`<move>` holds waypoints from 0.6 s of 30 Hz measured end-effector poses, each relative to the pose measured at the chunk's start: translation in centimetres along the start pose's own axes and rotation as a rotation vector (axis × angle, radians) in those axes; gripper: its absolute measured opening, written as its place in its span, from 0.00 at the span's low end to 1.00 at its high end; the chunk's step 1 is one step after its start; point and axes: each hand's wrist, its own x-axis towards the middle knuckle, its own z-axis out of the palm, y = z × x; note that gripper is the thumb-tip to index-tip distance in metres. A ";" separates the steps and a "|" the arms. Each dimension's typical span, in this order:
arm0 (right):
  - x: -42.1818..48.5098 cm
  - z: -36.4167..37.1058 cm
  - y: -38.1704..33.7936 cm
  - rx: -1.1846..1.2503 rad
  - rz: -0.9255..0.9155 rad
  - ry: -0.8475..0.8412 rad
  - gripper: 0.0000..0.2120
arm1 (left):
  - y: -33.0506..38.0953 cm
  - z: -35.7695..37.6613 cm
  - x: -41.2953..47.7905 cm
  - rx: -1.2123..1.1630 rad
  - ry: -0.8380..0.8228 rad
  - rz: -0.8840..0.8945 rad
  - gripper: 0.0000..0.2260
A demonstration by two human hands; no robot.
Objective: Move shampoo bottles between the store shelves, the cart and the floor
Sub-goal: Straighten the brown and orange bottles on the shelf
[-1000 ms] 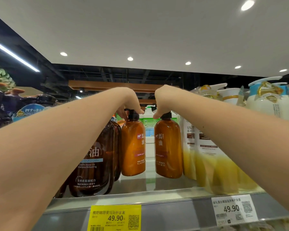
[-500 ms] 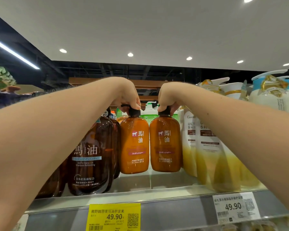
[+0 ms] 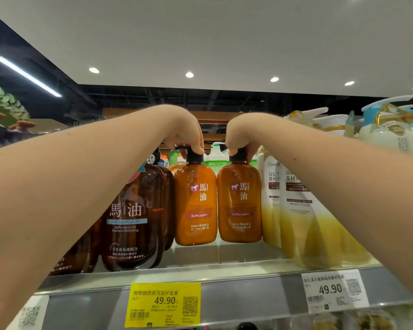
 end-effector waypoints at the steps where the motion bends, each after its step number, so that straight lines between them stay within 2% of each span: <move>1: -0.3 0.1 0.0 -0.022 -0.013 0.012 0.22 | 0.1 0.1 -0.2 0.026 0.016 0.011 0.20; 3: -0.9 0.0 0.2 -0.081 -0.067 0.065 0.22 | 0.0 -0.1 -0.9 0.109 0.117 0.059 0.20; 6: -1.5 -0.2 0.7 -0.116 -0.135 0.154 0.21 | -0.1 -1.0 -3.2 0.146 0.277 0.137 0.16; 10: -2.9 -0.4 0.8 -0.182 -0.273 0.371 0.15 | -0.7 -1.8 -7.1 0.089 0.353 0.153 0.13; 14: -4.9 0.4 0.4 -0.075 -0.458 0.550 0.12 | -1.7 -2.0 -10.9 0.013 0.461 0.134 0.10; 18: -7.4 1.8 -0.9 0.148 -0.682 0.577 0.07 | -3.2 -1.6 -15.3 0.054 0.579 0.101 0.09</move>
